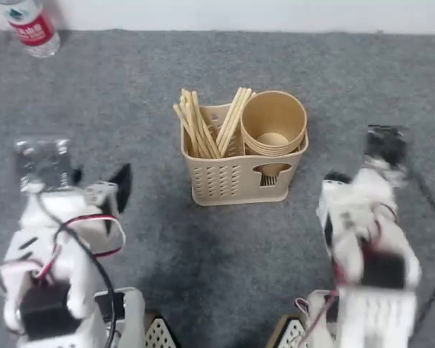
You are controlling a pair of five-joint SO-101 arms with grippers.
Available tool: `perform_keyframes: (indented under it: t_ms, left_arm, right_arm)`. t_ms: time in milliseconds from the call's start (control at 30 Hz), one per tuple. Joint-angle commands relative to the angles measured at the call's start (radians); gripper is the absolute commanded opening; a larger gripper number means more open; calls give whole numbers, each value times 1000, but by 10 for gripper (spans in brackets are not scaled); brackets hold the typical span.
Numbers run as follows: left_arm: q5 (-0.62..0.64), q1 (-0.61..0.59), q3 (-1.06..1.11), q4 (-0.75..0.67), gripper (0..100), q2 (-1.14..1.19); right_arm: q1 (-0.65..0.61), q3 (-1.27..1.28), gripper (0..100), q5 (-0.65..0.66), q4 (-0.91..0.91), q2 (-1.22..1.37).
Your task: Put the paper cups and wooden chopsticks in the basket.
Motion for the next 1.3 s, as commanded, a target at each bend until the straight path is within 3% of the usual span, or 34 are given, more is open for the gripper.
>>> perform_keyframes:
  t_ms: [0,167,333,467,633,867,1100,1267]
  left_arm:
    - [20,-55,19,-222,265,-104]
    - [15,84,42,-264,265,-261]
    - [20,224,245,-190,265,-494]
    - [46,117,349,-163,264,-480]
    - [215,0,429,-109,265,-494]
    - [198,-5,634,-6,265,-494]
    - [69,-6,748,84,261,-493]
    - [28,-60,754,77,261,-493]
  right_arm:
    - [-77,-91,10,3,-30,-240]
    - [-272,-17,91,238,-76,-475]
    - [-383,143,80,213,-65,-479]
    - [-349,203,69,-18,-76,-484]
    - [-260,259,69,-253,-65,-484]
    - [-131,500,69,-140,-50,-484]
    - [-79,595,69,-64,263,-484]
    - [38,598,66,-14,277,-484]
